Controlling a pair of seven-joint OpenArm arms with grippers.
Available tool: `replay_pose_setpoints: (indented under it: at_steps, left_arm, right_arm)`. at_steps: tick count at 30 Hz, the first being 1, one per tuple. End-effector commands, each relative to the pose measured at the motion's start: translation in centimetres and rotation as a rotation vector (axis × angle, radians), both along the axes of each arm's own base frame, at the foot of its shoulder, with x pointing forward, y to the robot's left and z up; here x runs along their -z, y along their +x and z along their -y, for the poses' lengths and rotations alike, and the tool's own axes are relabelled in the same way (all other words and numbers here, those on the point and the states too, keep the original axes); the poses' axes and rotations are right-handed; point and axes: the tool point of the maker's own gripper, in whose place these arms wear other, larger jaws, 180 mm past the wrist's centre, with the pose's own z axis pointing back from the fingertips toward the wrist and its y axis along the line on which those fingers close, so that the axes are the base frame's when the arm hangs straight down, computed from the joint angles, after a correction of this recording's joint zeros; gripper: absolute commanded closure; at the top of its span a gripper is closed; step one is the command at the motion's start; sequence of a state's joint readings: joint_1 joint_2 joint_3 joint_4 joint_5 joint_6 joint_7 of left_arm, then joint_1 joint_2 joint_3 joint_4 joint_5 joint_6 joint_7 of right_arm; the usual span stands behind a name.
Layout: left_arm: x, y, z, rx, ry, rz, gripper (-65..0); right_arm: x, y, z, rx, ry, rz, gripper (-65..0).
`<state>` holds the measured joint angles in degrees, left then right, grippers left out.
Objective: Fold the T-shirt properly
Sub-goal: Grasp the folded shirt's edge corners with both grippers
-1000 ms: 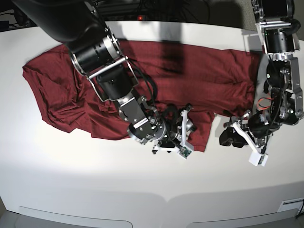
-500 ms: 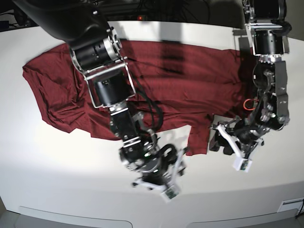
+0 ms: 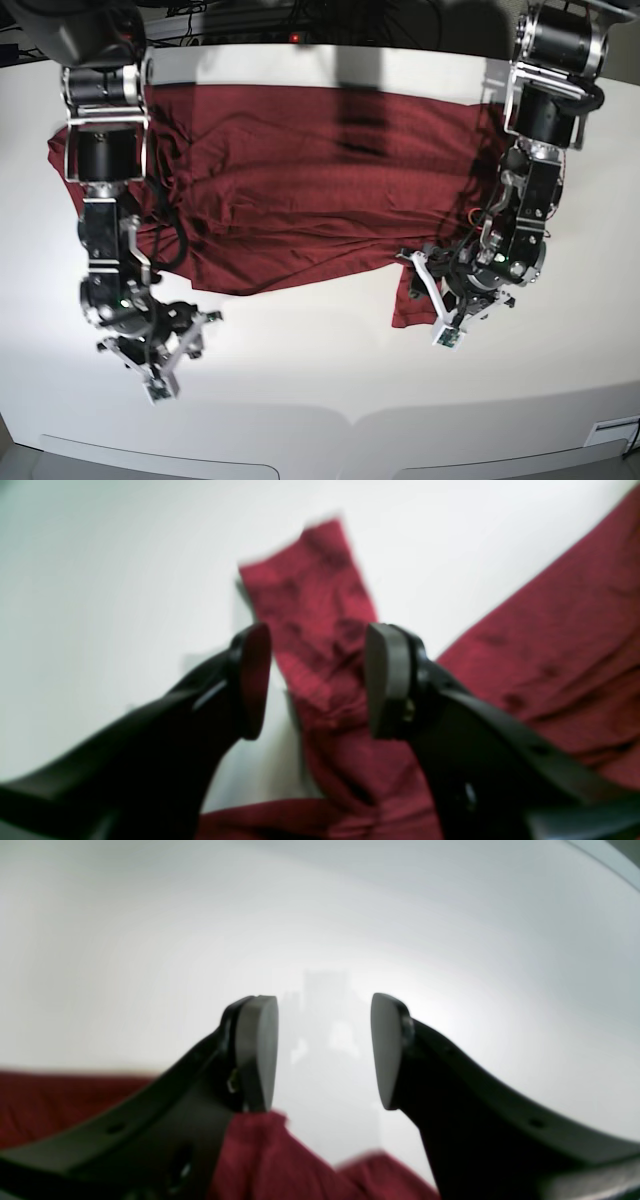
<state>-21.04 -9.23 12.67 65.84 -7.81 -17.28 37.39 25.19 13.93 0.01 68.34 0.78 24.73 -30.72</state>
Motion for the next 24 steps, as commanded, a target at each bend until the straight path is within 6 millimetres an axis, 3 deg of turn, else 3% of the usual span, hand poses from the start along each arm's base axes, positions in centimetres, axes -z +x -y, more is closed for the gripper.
replay_pose_setpoints:
  at_steps: [1, 7, 12, 16, 24]
  left_arm:
    - [-2.6, 2.3, 0.1, -0.011, -0.037, 0.073, -33.4]
    - [-3.5, 3.1, 1.5, -0.029, -0.172, 0.06, -44.7]
    - [-3.8, 3.2, 3.9, -0.01, -0.208, 0.08, -44.7]
    - [-2.9, 3.5, 5.0, -0.029, -0.175, 0.101, -44.6]
    - [2.2, 3.7, 3.0, -0.106, -0.078, -0.034, -44.6]
  right_arm:
    - [-2.9, 1.0, 0.3, -0.013, 0.007, 0.084, -29.1]
    - [-2.1, -1.8, 3.6, 0.011, -0.043, -0.004, -29.1]
    - [-2.5, -2.3, 5.1, 0.021, -0.043, -0.024, -29.1]
    - [-3.0, -2.5, 4.3, -0.006, -0.021, -0.028, -29.1]
    - [-4.5, -2.7, 1.6, -0.104, 0.058, -0.003, -29.1]
